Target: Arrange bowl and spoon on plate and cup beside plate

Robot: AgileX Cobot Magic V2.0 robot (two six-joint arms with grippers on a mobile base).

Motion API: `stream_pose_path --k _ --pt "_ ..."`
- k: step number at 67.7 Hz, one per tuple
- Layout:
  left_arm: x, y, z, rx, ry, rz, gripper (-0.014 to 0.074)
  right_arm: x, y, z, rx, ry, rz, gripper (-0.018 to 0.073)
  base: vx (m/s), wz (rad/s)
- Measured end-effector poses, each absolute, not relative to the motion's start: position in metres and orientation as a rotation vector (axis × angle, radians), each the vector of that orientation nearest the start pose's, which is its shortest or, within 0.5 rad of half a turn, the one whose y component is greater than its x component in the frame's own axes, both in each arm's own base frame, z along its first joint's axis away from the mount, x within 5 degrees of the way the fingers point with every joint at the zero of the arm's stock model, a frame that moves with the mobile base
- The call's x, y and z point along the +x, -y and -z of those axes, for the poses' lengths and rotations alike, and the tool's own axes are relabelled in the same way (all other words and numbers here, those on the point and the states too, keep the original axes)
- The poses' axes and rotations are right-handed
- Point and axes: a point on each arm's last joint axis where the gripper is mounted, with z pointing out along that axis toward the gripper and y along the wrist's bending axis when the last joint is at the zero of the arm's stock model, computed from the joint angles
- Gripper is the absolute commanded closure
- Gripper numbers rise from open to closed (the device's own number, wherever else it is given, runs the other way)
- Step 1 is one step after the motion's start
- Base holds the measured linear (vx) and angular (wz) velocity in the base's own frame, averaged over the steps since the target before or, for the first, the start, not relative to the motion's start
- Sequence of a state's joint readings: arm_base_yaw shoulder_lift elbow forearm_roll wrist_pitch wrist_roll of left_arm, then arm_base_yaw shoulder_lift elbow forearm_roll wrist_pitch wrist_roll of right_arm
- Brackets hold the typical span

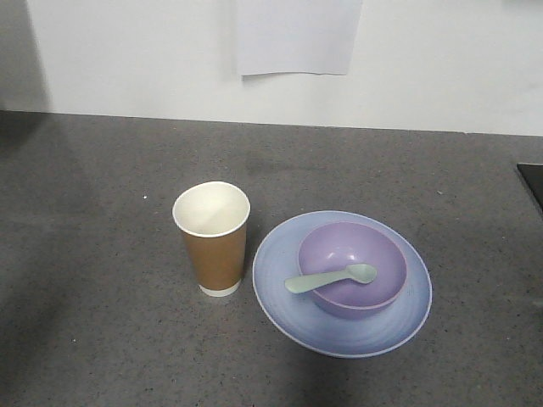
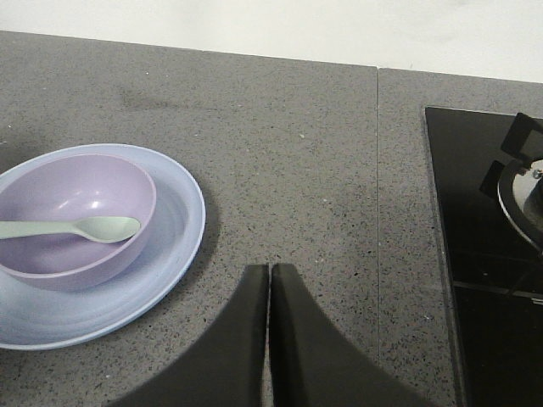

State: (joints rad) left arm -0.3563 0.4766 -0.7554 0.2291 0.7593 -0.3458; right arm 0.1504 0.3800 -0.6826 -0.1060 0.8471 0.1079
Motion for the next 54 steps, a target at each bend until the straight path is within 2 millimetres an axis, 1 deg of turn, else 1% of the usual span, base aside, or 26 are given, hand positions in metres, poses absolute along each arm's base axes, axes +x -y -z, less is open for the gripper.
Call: stream_pose_path --k 48,54 --pt "0.0766 0.0132 -0.3636 0.07 -1.951 0.199 0.0604 0.0576 -0.0014 -0.3393 -0.064 -2.023 -0.039 0.057 0.0 0.0" --pt "0.0754 0.0129 -0.3645 0.084 -1.922 0.197 0.0604 0.0576 -0.0014 -0.3393 -0.064 -2.023 -0.039 0.057 0.0 0.0"
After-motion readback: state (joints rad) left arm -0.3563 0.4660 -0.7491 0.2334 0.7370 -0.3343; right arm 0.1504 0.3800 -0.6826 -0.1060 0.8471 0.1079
